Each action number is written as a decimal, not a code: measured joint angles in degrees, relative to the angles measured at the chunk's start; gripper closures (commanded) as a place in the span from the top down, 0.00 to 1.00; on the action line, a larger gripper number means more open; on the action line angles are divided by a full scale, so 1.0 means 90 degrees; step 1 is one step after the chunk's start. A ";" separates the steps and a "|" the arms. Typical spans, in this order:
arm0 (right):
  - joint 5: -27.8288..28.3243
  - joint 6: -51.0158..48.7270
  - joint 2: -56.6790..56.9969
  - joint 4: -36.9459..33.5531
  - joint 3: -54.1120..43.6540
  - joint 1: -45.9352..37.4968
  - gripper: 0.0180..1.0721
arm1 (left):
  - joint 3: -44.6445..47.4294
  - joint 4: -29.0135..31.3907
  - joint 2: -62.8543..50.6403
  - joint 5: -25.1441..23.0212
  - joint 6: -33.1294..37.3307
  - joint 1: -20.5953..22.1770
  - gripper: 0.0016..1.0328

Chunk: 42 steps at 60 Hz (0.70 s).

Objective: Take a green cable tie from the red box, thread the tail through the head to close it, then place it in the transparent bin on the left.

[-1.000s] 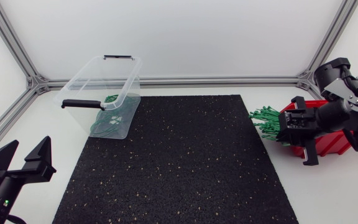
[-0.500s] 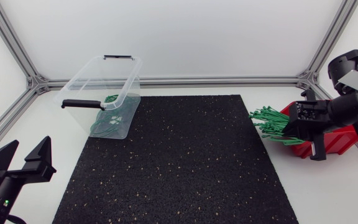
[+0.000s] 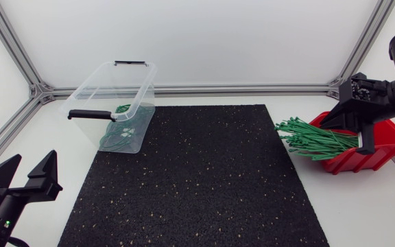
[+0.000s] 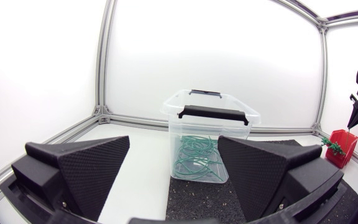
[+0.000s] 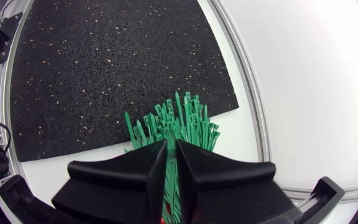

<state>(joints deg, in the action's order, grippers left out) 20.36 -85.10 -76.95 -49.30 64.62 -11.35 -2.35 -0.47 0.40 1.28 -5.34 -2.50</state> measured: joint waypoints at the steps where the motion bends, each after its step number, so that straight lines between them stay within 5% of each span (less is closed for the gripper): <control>1: 0.0000 0.0010 0.0000 -0.0005 0.0000 0.0019 0.06 | 0.0002 0.0000 0.0000 0.0000 0.0000 0.0000 0.96; 42: -0.0097 0.0743 0.0121 0.0243 -0.0340 0.1348 0.06 | 0.0002 0.0000 -0.0002 0.0000 0.0000 0.0000 0.96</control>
<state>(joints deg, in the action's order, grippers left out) 19.49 -78.41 -75.85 -47.11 61.56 0.78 -2.33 -0.47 0.38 1.28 -5.34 -2.50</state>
